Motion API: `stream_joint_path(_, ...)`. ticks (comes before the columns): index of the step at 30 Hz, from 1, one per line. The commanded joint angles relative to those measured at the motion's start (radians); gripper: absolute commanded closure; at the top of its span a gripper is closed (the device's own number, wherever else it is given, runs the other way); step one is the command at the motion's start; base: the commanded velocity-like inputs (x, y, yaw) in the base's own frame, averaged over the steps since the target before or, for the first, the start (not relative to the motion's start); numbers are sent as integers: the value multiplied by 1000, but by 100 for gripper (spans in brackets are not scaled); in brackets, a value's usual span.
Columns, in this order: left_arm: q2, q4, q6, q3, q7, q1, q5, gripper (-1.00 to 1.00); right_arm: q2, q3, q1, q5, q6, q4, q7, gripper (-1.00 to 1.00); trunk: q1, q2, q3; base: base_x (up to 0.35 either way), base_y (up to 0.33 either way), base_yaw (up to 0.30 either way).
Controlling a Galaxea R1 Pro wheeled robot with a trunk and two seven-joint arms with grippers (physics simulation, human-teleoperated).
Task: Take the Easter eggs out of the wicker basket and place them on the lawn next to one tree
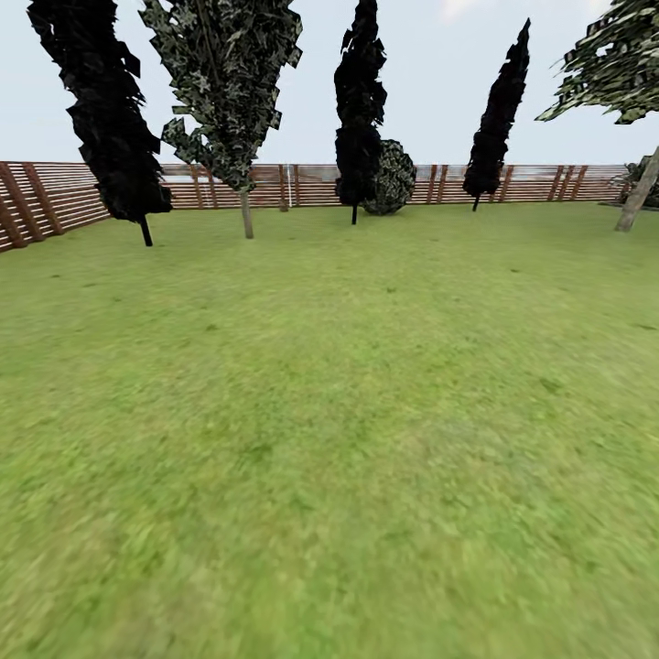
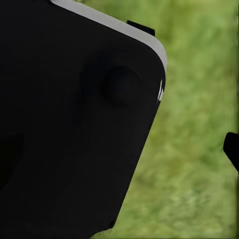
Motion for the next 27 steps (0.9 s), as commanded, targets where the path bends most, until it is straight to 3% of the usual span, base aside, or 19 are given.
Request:
stream_joint_path(1, -1, 0, -2, 7, 1, 0, 1, -100, 0, 0, 0, 4, -3, 1, 0, -100, 1, 0, -1, 327, 0, 0)
stream_joint_path(27, -1, -1, -2, 7, 1, 0, 1, -100, 1, 1, 0, 4, -3, 1, 0, -100, 1, 0, -1, 327, 0, 0)
